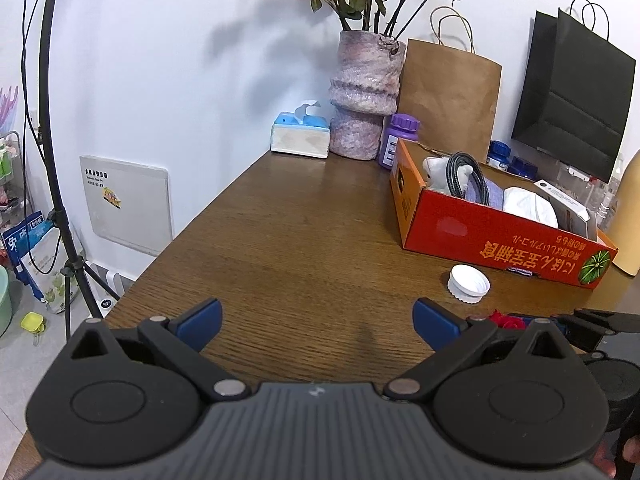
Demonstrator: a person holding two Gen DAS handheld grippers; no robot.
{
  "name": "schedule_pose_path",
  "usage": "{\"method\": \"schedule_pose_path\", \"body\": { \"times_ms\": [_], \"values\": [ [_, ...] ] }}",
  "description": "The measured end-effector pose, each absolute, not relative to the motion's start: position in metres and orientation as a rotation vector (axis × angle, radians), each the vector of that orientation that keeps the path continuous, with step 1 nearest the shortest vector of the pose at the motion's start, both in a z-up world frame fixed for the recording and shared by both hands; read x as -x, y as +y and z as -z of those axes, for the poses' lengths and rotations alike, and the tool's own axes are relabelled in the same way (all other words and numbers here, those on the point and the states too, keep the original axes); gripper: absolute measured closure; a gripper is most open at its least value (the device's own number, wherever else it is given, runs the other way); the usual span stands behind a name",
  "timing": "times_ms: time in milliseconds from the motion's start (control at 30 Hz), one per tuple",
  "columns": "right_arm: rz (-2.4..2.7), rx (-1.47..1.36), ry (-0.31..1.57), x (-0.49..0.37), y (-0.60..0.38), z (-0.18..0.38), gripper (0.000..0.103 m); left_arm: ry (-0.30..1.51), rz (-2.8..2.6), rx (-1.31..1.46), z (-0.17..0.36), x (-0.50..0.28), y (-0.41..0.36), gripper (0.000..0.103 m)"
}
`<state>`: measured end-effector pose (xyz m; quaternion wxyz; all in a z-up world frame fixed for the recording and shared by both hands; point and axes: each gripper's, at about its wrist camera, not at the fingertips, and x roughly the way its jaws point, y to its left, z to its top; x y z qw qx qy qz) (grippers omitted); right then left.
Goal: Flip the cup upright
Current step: 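Grasp the red rose with the right gripper and lift it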
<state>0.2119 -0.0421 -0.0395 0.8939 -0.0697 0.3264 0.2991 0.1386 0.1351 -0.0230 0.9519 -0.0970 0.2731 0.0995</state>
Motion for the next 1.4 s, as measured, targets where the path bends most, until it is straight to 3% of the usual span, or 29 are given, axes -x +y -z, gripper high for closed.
{"method": "schedule_pose_path", "body": {
  "times_ms": [200,300,1400],
  "values": [
    [-0.631,0.119,0.675,-0.212,-0.046,0.039,0.056,0.563,-0.208,0.193,0.025,-0.140,0.134,0.000],
    [-0.634,0.111,0.668,-0.212,-0.048,0.038,0.059,0.568,-0.212,0.192,0.026,-0.142,0.134,0.000],
    [-0.524,-0.012,0.535,-0.224,-0.127,0.017,0.060,0.608,-0.218,0.140,0.021,-0.178,0.094,0.000]
  ]
}}
